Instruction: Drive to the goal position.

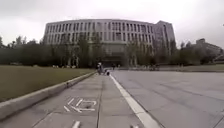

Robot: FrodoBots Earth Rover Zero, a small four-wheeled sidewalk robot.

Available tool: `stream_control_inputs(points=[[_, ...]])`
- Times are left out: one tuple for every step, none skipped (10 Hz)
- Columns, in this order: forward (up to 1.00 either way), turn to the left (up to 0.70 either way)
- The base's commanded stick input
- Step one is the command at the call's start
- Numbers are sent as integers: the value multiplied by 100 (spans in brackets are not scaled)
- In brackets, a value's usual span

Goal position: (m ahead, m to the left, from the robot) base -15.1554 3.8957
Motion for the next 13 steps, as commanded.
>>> stream_control_inputs(points=[[70, -2], [70, -2], [70, -3], [70, -3], [70, -2], [70, -3], [70, -3], [70, -2], [70, -3], [70, -3], [70, -2], [70, -13], [70, -25]])
